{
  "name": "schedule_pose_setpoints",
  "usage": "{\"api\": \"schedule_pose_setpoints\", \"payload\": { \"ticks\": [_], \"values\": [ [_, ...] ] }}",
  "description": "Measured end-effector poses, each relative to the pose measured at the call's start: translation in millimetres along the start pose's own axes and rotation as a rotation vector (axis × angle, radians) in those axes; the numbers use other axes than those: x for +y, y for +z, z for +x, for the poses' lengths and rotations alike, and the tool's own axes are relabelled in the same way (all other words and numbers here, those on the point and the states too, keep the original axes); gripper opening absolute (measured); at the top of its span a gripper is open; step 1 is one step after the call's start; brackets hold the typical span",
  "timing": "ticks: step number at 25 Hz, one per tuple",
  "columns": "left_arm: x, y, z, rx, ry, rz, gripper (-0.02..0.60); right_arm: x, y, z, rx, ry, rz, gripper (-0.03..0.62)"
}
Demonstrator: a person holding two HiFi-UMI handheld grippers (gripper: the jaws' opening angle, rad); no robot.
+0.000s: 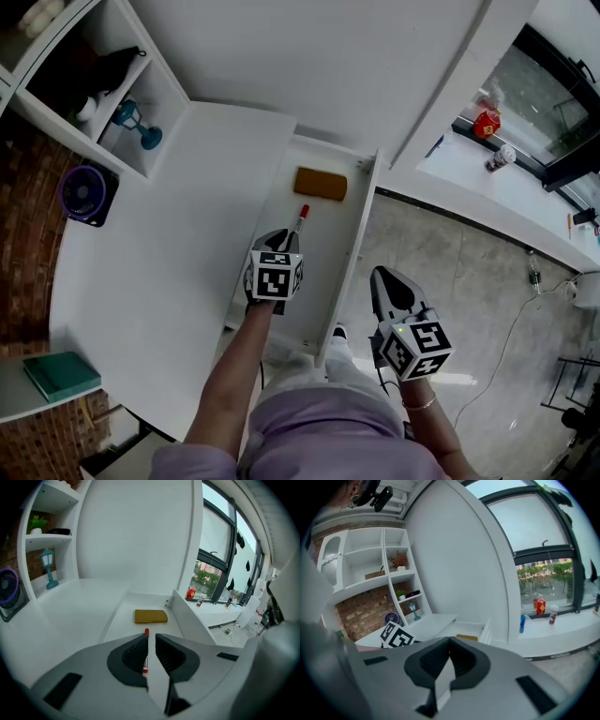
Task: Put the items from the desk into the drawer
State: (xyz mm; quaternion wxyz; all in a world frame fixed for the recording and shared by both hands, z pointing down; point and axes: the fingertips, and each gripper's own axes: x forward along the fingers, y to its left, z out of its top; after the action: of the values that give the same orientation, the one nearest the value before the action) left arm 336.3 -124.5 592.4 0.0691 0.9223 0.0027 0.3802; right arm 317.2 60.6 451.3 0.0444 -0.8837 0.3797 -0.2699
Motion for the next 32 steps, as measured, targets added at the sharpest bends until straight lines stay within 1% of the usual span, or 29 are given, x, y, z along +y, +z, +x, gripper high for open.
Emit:
{"api": "schedule_pose_setpoints", "payload": {
  "ticks": [6, 10, 17, 25, 32],
  "values": [
    [-7.1, 15.3, -32.0, -0.087, -0.001, -0.015, 0.034, 7.2, 2.5, -8.6, -0.014, 0.023, -0.015, 0.005],
    [-9.3, 24.3, -49.6, -0.130, 0.002, -0.012, 0.025, 11.3, 7.2, -11.5, -0.031, 0.042, -0.027, 0.005],
    [-14.0, 31.9, -78.6, -0.184, 0.019, 0.013, 0.012, 15.0, 12.1, -16.9, -0.048, 0.072, -0.041, 0.005],
    [-18.3, 33.3, -111.3, -0.239, 0.040, -0.016, 0.000, 20.8, 14.9, -20.2, -0.050, 0.118, -0.061, 0.005],
    [-24.9, 24.1, -129.8, -0.257, 0.060, -0.026, 0.000, 21.6, 17.4, -22.8, -0.052, 0.149, -0.079, 0.005]
  ]
}}
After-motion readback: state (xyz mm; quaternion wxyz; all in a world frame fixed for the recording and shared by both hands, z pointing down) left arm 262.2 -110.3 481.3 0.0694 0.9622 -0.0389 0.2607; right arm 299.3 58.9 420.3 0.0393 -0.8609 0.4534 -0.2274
